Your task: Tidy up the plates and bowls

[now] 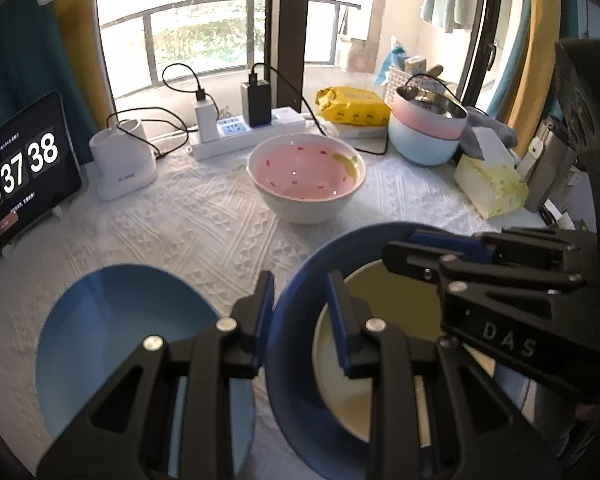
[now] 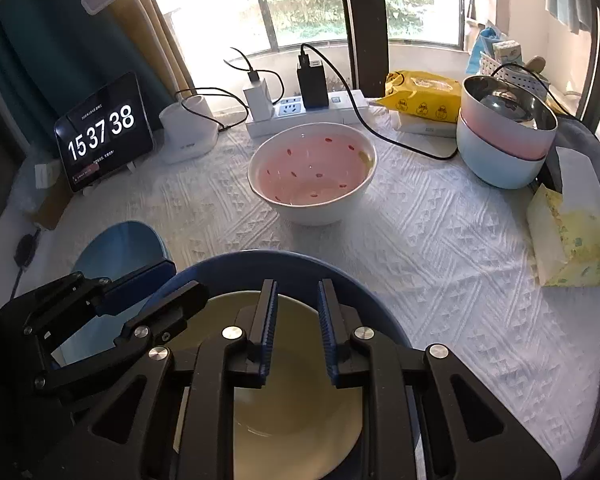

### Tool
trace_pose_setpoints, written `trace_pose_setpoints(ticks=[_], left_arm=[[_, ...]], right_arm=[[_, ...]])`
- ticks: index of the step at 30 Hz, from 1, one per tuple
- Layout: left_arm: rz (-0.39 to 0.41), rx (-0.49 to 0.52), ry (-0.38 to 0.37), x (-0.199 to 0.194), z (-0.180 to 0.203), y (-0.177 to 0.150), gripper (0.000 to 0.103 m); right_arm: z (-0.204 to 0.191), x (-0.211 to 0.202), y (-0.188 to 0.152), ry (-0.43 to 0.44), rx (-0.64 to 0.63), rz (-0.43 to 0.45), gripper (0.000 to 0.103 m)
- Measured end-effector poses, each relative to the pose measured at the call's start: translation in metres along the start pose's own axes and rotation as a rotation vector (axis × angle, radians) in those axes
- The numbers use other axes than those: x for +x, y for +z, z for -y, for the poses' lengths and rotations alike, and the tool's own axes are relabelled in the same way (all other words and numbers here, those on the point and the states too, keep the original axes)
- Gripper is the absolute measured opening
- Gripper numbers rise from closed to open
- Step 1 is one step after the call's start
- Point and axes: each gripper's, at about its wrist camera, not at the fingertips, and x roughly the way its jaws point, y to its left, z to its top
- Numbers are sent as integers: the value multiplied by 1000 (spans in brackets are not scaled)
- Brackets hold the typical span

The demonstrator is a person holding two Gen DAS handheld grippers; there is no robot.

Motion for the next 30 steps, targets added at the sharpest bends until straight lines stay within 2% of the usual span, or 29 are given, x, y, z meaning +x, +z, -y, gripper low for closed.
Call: trace_pose_setpoints(ticks=[4, 8, 18, 20, 25, 30], left_arm=[[11, -20, -22, -8, -2, 2, 29], [27, -27, -27, -16, -2, 5, 31], [52, -39, -53, -32, -2, 25, 39], [52, -46, -64, -32, -3, 31, 43], [54, -61, -76, -29, -9, 44, 44], [40, -64, -80, -21, -12, 56, 44]], right_arm=[[3, -6, -1, 15, 17, 6, 22], [4, -18, -1, 5, 17, 42, 33], [12, -43, 9, -4, 14, 100, 35], [16, -46, 14, -3, 14, 109, 35], [23, -48, 25, 0, 19, 122, 36], [31, -41, 38, 4, 23, 118, 44]])
